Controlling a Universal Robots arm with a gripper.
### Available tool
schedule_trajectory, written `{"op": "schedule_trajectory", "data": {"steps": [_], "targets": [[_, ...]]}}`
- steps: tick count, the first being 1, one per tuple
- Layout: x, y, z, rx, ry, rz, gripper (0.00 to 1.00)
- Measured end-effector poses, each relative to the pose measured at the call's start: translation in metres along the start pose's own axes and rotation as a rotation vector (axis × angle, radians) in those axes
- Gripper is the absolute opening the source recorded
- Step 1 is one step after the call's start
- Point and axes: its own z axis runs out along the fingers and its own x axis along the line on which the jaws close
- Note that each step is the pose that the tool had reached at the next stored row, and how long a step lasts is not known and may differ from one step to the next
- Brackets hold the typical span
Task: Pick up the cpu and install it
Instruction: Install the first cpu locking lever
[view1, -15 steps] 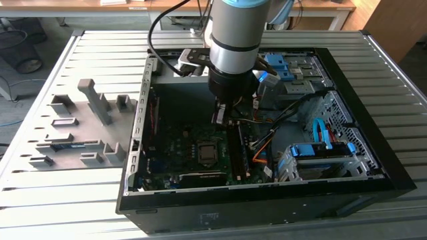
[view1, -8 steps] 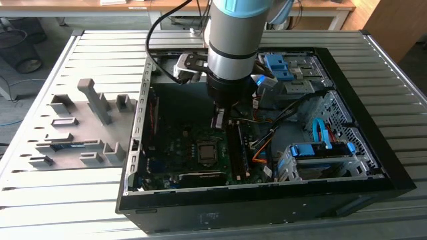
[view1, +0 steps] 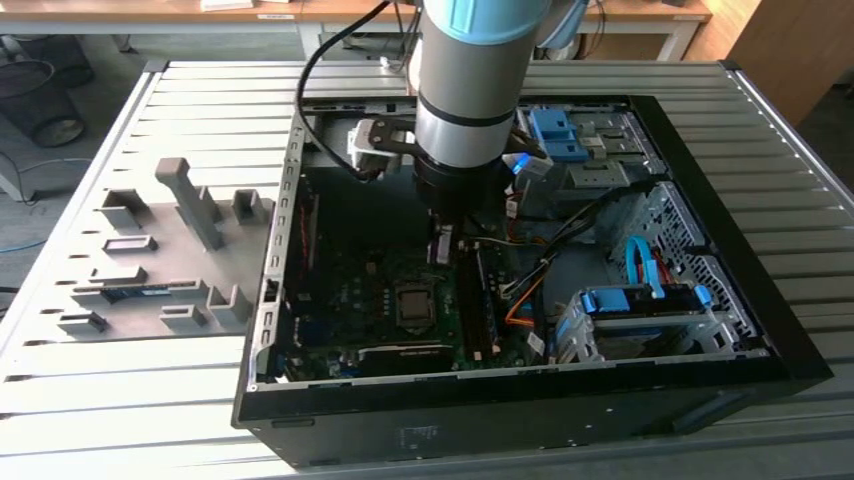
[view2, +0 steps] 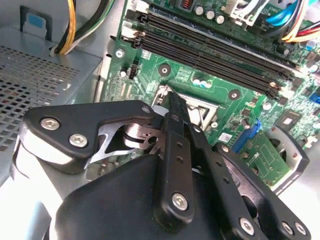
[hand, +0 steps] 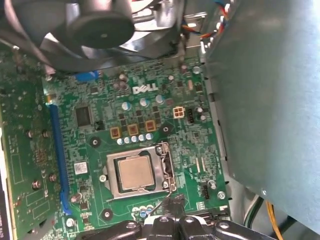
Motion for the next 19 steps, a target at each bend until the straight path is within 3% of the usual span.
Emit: {"op": "schedule_trajectory", "data": {"steps": [7, 19], "targets": [[0.0010, -0.0005, 0.0049, 0.0010, 0.0033, -0.057, 0.10], [0.0081, -0.0022, 0.0109, 0.0020, 0.0099, -0.097, 0.10]]}}
